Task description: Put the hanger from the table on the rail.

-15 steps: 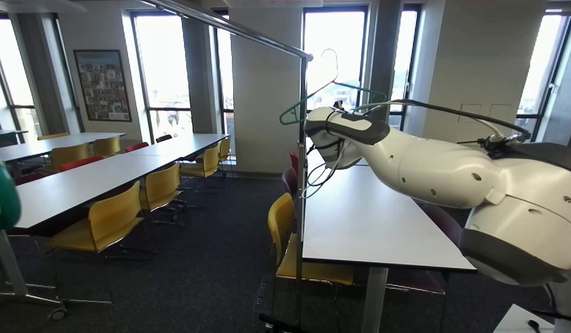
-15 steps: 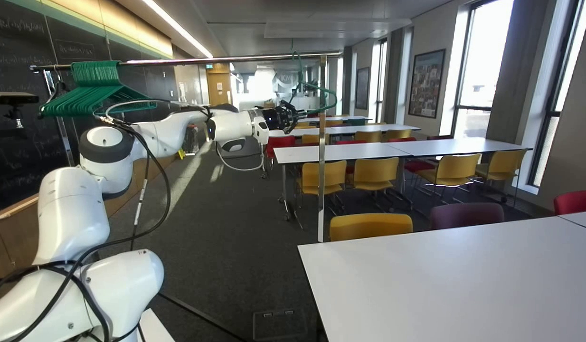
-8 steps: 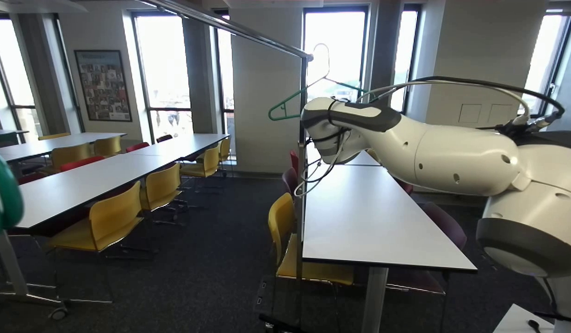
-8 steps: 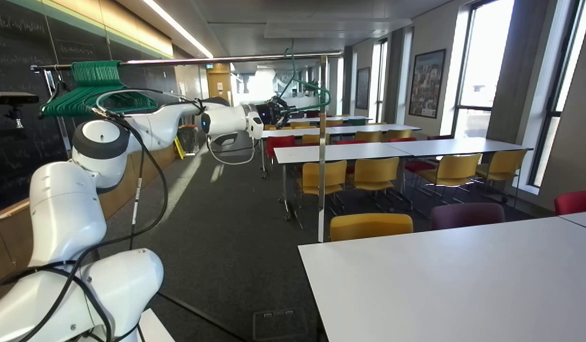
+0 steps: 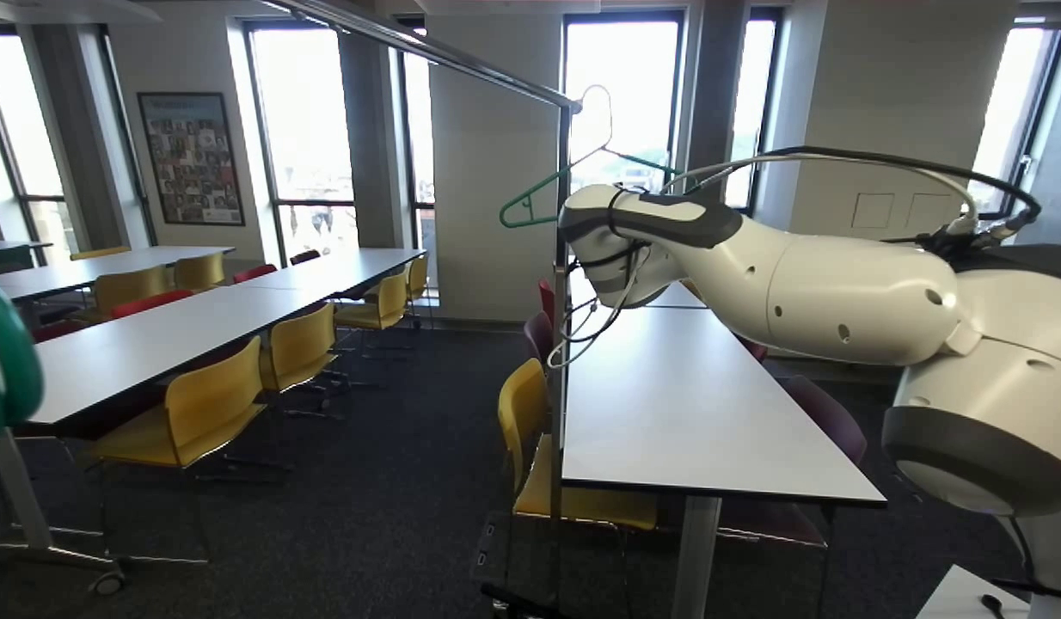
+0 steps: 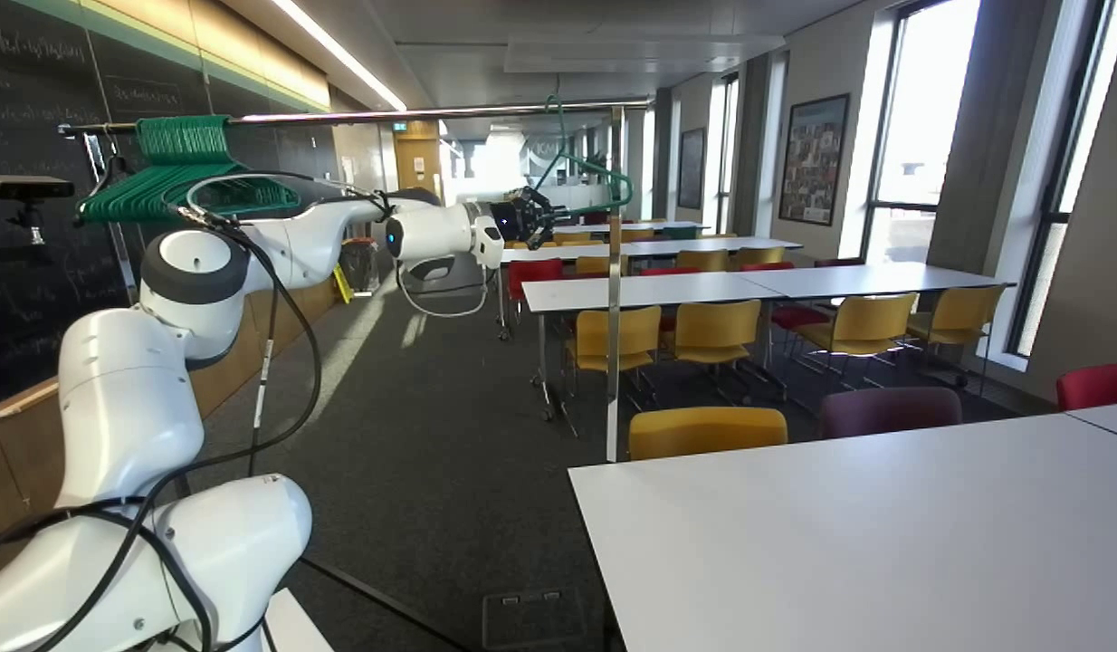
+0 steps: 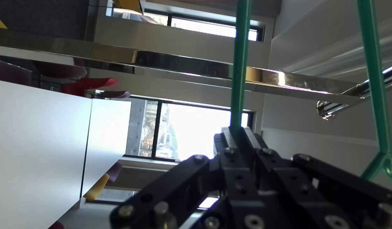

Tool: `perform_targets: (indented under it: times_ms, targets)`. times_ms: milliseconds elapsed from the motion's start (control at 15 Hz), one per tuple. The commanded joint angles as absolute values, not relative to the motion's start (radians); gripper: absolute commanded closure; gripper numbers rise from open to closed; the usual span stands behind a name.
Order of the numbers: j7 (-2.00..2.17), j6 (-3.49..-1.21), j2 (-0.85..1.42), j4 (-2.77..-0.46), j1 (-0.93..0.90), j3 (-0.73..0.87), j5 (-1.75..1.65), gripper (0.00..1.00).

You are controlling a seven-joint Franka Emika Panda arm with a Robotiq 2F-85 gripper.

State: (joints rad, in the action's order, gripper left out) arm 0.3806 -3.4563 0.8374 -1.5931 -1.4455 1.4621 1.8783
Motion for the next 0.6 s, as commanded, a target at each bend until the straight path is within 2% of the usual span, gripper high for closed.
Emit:
perform_targets:
  times_ms: [0, 533]
  targets:
    - [0.403, -3.456, 0.897, -1.566, -1.374, 1.467, 1.882, 0.98]
    - [0.424, -3.456, 0.952, -1.445, -1.268, 1.451, 1.902, 0.98]
